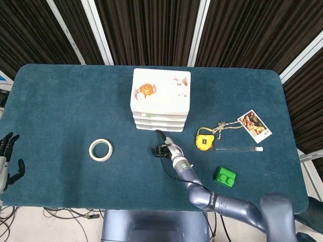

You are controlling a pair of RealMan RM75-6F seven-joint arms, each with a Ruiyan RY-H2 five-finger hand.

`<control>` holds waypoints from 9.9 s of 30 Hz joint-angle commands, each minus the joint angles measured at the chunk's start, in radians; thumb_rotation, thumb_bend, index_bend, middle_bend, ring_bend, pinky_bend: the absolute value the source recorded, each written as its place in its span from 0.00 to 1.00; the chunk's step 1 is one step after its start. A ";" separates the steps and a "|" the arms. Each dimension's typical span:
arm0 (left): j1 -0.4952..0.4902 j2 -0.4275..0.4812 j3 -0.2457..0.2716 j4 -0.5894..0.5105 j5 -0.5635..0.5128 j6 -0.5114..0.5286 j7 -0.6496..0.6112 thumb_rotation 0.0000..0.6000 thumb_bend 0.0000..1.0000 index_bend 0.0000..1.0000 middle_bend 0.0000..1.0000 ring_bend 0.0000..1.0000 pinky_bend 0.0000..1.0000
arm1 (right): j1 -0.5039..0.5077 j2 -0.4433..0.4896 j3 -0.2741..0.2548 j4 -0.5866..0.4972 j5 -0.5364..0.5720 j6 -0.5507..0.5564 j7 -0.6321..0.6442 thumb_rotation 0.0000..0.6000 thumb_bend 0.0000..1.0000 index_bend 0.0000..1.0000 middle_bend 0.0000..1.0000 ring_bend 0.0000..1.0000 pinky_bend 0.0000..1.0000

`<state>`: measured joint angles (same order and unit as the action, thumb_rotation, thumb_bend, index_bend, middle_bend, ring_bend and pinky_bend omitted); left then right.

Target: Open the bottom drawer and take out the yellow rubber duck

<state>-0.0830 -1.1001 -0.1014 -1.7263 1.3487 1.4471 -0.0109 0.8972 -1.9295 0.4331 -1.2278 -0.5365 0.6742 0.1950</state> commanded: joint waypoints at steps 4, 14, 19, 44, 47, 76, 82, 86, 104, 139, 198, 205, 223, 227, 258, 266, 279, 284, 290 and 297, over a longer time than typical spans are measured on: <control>-0.001 0.000 -0.002 0.001 -0.003 0.002 0.004 1.00 0.61 0.05 0.00 0.00 0.00 | 0.017 -0.016 0.012 0.040 0.016 -0.011 -0.014 1.00 0.53 0.00 0.87 0.96 0.99; -0.001 -0.001 -0.004 0.004 -0.006 0.003 0.008 1.00 0.61 0.05 0.00 0.00 0.00 | 0.023 -0.026 0.032 0.052 0.012 -0.005 -0.019 1.00 0.53 0.00 0.88 0.96 0.99; -0.001 -0.002 -0.003 0.006 -0.004 0.005 0.009 1.00 0.61 0.05 0.00 0.00 0.00 | 0.026 -0.030 0.033 0.056 0.014 -0.016 -0.024 1.00 0.53 0.00 0.88 0.96 0.99; -0.001 -0.001 -0.010 0.005 -0.020 0.006 0.018 1.00 0.61 0.05 0.00 0.00 0.00 | 0.050 -0.064 0.058 0.127 0.004 -0.076 -0.016 1.00 0.55 0.00 0.88 0.97 0.99; -0.002 -0.001 -0.010 0.006 -0.022 0.005 0.018 1.00 0.61 0.05 0.00 0.00 0.00 | 0.047 -0.066 0.061 0.129 -0.008 -0.084 -0.004 1.00 0.55 0.00 0.88 0.97 0.99; -0.002 0.001 -0.017 -0.001 -0.043 0.003 0.032 1.00 0.61 0.05 0.00 0.00 0.00 | 0.006 -0.057 0.033 0.089 -0.117 -0.114 0.055 1.00 0.55 0.12 0.88 0.96 0.99; -0.003 0.001 -0.017 -0.002 -0.045 0.001 0.035 1.00 0.61 0.05 0.00 0.00 0.00 | -0.006 -0.039 0.017 0.058 -0.130 -0.112 0.053 1.00 0.55 0.14 0.88 0.96 0.99; -0.003 0.001 -0.017 -0.003 -0.044 0.003 0.037 1.00 0.61 0.05 0.00 0.00 0.00 | -0.014 -0.030 0.007 0.042 -0.132 -0.108 0.051 1.00 0.55 0.15 0.88 0.96 0.99; -0.002 -0.002 -0.017 0.001 -0.043 0.006 0.038 1.00 0.61 0.05 0.00 0.00 0.00 | -0.083 0.041 -0.061 -0.117 -0.184 -0.074 0.049 1.00 0.55 0.15 0.88 0.96 0.99; -0.001 0.000 -0.017 -0.001 -0.048 0.000 0.033 1.00 0.61 0.05 0.00 0.00 0.00 | -0.046 0.180 -0.093 -0.300 -0.131 0.155 -0.230 1.00 0.55 0.09 0.89 0.97 0.99; -0.002 -0.002 -0.015 0.004 -0.038 0.003 0.028 1.00 0.61 0.05 0.00 0.00 0.00 | 0.031 0.320 -0.185 -0.475 0.016 0.120 -0.408 1.00 0.56 0.25 0.91 1.00 1.00; -0.002 -0.003 -0.016 0.004 -0.041 0.004 0.032 1.00 0.61 0.05 0.00 0.00 0.00 | 0.034 0.347 -0.182 -0.509 0.005 0.129 -0.395 1.00 0.56 0.23 0.92 1.00 1.00; -0.001 -0.002 -0.016 0.003 -0.044 0.003 0.032 1.00 0.61 0.05 0.00 0.00 0.00 | 0.053 0.383 -0.126 -0.466 -0.067 0.134 -0.334 1.00 0.41 0.24 1.00 1.00 1.00; -0.002 -0.001 -0.018 0.004 -0.047 0.001 0.030 1.00 0.61 0.05 0.00 0.00 0.00 | 0.078 0.371 -0.123 -0.389 -0.154 0.153 -0.367 1.00 0.35 0.29 1.00 1.00 1.00; -0.002 -0.007 -0.020 0.007 -0.051 0.004 0.042 1.00 0.61 0.05 0.00 0.00 0.00 | 0.204 0.237 -0.296 0.058 -0.787 0.047 -0.338 1.00 0.22 0.38 1.00 1.00 1.00; -0.003 -0.007 -0.021 0.007 -0.056 0.002 0.043 1.00 0.61 0.05 0.00 0.00 0.00 | 0.224 0.204 -0.305 0.150 -0.826 0.041 -0.377 1.00 0.21 0.38 1.00 1.00 1.00; -0.003 -0.006 -0.022 0.005 -0.061 0.000 0.048 1.00 0.61 0.05 0.00 0.00 0.00 | 0.244 0.178 -0.319 0.214 -0.863 0.017 -0.396 1.00 0.21 0.38 1.00 1.00 1.00; -0.003 -0.006 -0.022 0.004 -0.062 0.000 0.048 1.00 0.61 0.05 0.00 0.00 0.00 | 0.244 0.155 -0.326 0.242 -0.881 0.026 -0.393 1.00 0.21 0.38 1.00 1.00 1.00; -0.004 -0.008 -0.021 0.004 -0.061 -0.001 0.053 1.00 0.61 0.05 0.00 0.00 0.00 | 0.246 0.138 -0.330 0.263 -0.897 0.029 -0.385 1.00 0.22 0.38 1.00 1.00 1.00; -0.003 -0.009 -0.025 0.003 -0.067 0.001 0.052 1.00 0.61 0.05 0.00 0.00 0.00 | 0.254 0.119 -0.332 0.292 -0.905 0.017 -0.386 1.00 0.28 0.41 1.00 1.00 1.00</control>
<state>-0.0865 -1.1091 -0.1265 -1.7230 1.2814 1.4482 0.0412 1.1494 -1.8073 0.1013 -0.9393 -1.4408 0.6930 -0.1915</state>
